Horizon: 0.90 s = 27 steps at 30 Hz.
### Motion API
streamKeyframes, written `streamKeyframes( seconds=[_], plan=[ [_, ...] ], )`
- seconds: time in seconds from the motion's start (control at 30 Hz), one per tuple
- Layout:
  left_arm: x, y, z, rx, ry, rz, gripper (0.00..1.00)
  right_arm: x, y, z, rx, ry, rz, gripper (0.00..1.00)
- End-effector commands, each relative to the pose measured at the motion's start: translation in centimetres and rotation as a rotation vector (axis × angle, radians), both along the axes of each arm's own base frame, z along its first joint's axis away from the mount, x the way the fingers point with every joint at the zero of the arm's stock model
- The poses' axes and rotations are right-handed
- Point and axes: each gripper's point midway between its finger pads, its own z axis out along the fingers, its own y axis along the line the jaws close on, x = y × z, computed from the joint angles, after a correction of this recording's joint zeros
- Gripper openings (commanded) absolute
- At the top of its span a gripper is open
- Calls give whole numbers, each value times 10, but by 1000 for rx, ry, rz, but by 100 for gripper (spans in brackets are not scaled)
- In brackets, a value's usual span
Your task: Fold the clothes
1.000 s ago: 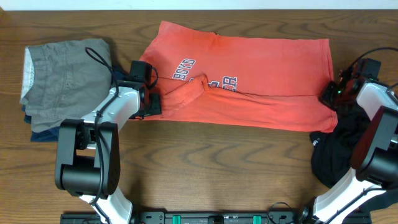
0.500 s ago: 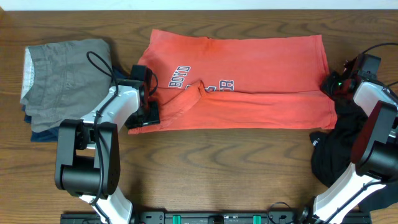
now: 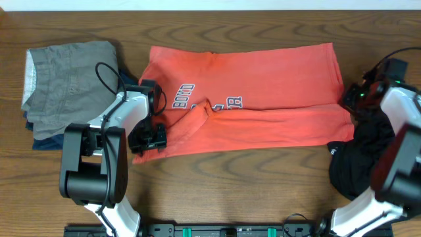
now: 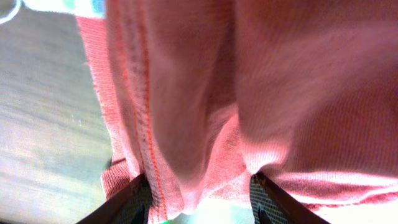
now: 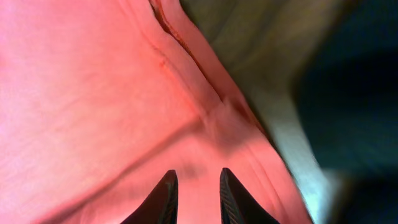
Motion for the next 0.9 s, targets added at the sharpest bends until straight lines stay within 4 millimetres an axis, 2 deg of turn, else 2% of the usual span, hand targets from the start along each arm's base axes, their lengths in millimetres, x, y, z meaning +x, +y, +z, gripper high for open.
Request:
streamKeyframes(
  seconds=[0.0,0.07,0.2,0.3,0.4,0.6,0.67,0.87],
  plan=[
    [-28,8,-7,43,117,22,52,-15,-1,41,-79,-26,32,22],
    [-37,6,-2,28,161,29,52,-32,5,44,-69,26,49,22],
    [-51,3,5,15,223,38,53,-61,13,38,-40,138,69,22],
    [-55,4,8,19,240,37,53,-72,18,34,-22,183,71,22],
    [-49,5,10,21,203,33,53,-75,19,34,-16,195,72,22],
    [-22,2,33,-5,9,33,53,-67,21,23,-42,156,124,22],
    [-6,0,45,-21,-106,33,53,-64,22,15,-53,138,144,16],
    [47,-7,75,-66,-424,31,55,-58,25,-17,-66,57,160,9]
  ],
)
